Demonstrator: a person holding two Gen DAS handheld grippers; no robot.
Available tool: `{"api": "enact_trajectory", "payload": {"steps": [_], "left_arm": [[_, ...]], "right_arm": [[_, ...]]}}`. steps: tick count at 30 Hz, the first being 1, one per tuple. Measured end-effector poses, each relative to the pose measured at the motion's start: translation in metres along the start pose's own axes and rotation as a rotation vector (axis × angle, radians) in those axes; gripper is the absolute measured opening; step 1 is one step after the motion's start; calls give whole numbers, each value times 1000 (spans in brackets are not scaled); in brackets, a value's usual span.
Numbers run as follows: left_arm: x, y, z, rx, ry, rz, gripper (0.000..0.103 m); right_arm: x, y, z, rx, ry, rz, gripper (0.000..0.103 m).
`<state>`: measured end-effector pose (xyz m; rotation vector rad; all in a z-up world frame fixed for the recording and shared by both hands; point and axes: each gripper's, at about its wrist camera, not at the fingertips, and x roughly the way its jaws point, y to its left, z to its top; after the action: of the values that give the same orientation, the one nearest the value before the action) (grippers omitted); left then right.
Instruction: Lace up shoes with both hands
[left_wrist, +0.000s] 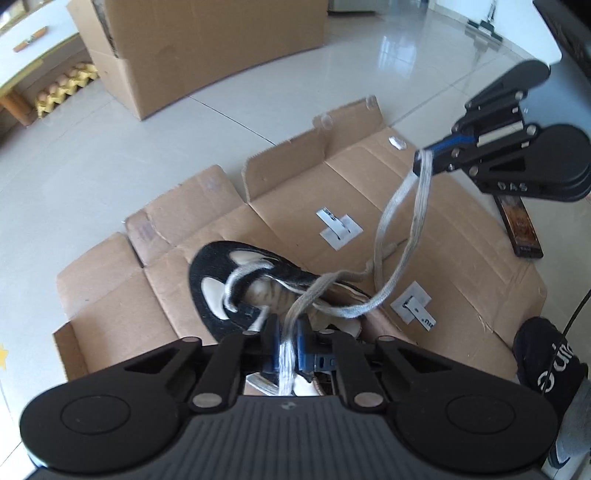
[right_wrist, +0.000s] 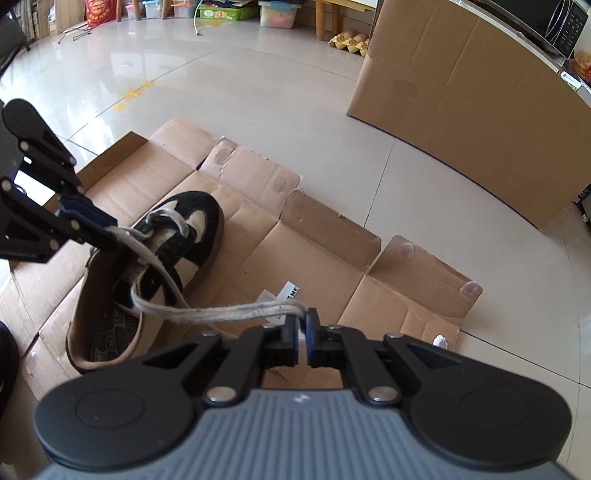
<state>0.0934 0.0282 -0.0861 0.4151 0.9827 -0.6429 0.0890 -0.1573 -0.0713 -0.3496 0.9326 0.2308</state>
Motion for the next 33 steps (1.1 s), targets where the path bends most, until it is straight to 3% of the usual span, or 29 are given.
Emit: {"api": "enact_trajectory", "payload": {"steps": [9, 15, 20, 26, 30, 33], "left_arm": [[-39, 30, -14, -99, -24, 100, 7], [-51, 55, -35, -159, 10, 186, 7], [-51, 45, -33, -119, -16, 62, 10], [-23, 15, -13, 0, -17, -4, 13], [-7, 0, -4, 59, -9, -13, 34], [1, -5, -2, 76, -3, -16, 34]], "right_arm": [[-1, 1, 4, -6, -13, -24, 5], [4, 4, 11, -14, -16, -39, 4], [10, 8, 15, -12, -8, -36, 5], [12, 12, 14, -12, 0, -22, 5], [15, 10, 11, -6, 3, -15, 5], [16, 8, 10, 2, 4, -9, 5]]}}
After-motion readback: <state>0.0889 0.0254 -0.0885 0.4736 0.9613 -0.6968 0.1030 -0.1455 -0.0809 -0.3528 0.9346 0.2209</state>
